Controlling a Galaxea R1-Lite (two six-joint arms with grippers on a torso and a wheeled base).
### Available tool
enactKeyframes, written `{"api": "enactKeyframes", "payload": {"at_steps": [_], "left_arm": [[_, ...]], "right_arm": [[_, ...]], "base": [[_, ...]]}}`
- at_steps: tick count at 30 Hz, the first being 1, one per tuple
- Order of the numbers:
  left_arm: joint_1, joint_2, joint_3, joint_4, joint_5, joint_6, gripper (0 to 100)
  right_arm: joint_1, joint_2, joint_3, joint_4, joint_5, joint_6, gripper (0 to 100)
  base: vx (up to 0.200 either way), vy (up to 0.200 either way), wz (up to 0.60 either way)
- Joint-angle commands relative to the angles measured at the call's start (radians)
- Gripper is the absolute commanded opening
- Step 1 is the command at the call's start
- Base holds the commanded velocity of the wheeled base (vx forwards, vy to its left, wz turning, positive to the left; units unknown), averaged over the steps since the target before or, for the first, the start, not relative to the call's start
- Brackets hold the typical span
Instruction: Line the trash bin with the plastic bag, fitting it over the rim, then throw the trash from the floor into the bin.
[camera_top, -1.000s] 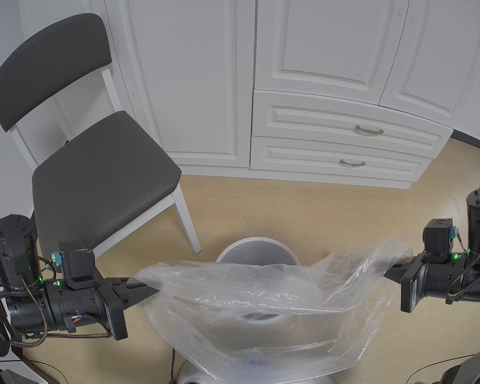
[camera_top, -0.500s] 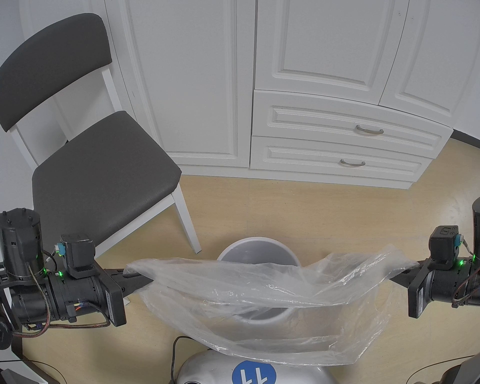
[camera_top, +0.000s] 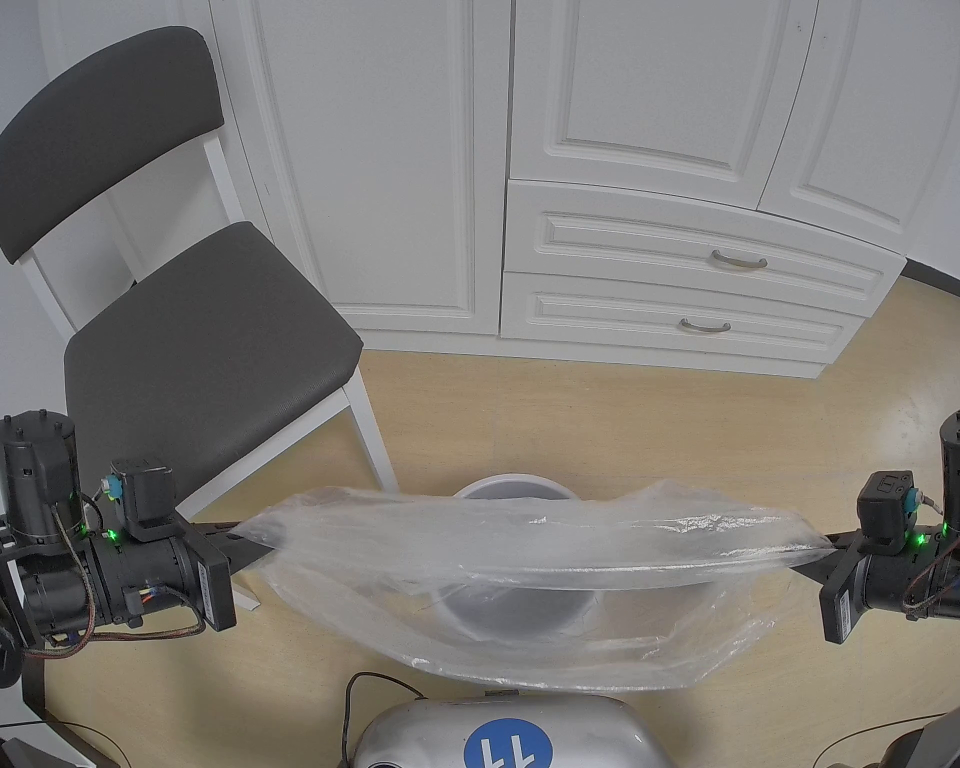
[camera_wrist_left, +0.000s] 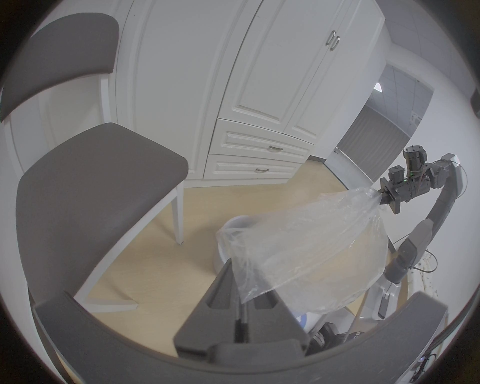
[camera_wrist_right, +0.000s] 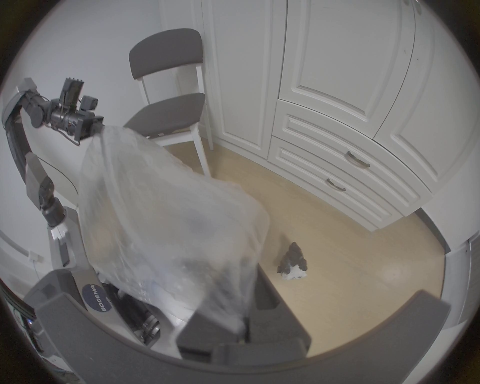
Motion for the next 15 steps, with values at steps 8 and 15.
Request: {"api": "enactKeyframes", "payload": {"at_steps": [8, 15], "left_arm": [[0.063, -0.002, 0.000, 0.012, 0.000, 0.040, 0], [0.086, -0.002, 0.002, 0.015, 0.000, 0.065, 0]], "right_arm": [[-0.035, -0.015, 0.024, 0.001, -0.006, -0.035, 0], [-0.053, -0.022, 0.032, 0.001, -0.006, -0.064, 0]], "base": [[0.000, 0.000, 0.00], [0.000, 0.000, 0.00]]}}
